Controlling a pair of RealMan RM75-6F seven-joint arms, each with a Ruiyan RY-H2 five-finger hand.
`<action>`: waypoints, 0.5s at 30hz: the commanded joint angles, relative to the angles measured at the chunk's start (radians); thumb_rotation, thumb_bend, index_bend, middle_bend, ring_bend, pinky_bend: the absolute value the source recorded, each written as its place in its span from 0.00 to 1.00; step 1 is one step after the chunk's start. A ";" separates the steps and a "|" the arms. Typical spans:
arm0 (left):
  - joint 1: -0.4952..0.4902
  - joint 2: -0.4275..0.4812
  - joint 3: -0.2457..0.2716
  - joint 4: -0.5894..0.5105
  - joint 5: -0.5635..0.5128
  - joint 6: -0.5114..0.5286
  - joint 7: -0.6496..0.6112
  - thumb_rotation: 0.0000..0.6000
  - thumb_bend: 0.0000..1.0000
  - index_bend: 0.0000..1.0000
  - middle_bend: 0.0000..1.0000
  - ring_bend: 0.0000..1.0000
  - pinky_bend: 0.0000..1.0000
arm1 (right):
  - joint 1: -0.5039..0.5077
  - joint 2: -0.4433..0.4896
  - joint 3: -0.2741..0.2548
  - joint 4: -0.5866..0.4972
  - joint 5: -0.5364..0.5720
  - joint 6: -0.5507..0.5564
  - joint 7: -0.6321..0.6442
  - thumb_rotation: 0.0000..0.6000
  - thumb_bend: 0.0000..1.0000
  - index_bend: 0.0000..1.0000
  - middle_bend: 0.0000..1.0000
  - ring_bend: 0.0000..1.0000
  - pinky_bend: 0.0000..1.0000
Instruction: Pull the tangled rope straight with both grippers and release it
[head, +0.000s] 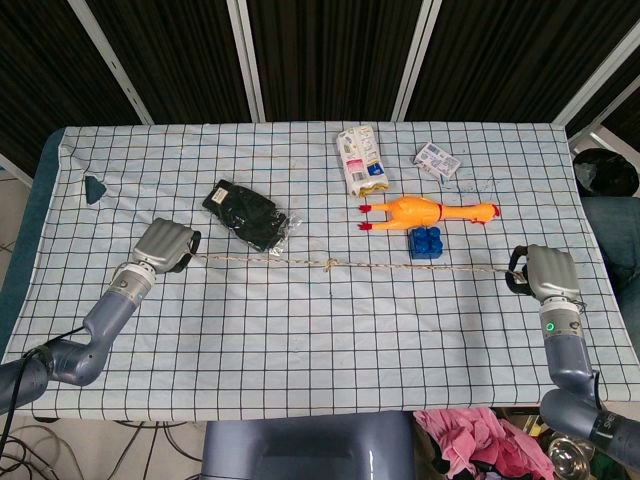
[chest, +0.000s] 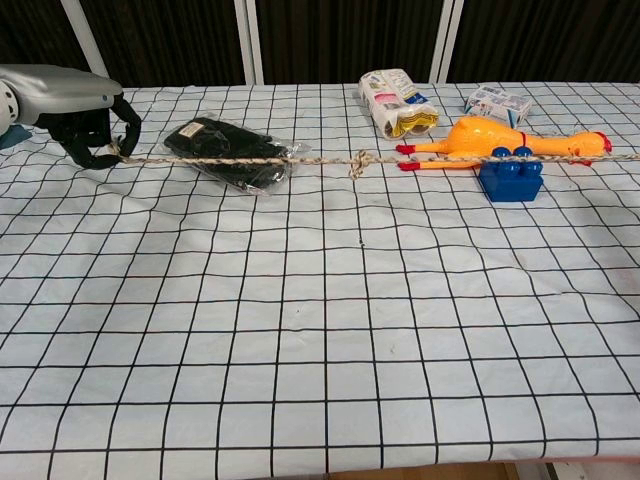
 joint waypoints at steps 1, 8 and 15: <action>0.004 -0.007 0.006 0.011 0.002 -0.002 0.003 1.00 0.50 0.63 0.98 0.99 0.96 | -0.003 0.009 -0.004 0.021 -0.004 -0.018 0.014 1.00 0.44 0.67 0.98 1.00 1.00; 0.011 -0.022 0.021 0.031 -0.003 -0.005 0.025 1.00 0.49 0.63 0.98 0.99 0.96 | -0.011 0.011 -0.009 0.060 0.002 -0.038 0.035 1.00 0.44 0.67 0.98 1.00 1.00; 0.012 -0.041 0.019 0.068 -0.017 -0.025 0.018 1.00 0.49 0.63 0.98 0.99 0.96 | -0.017 0.007 -0.008 0.114 0.024 -0.074 0.065 1.00 0.44 0.67 0.98 1.00 1.00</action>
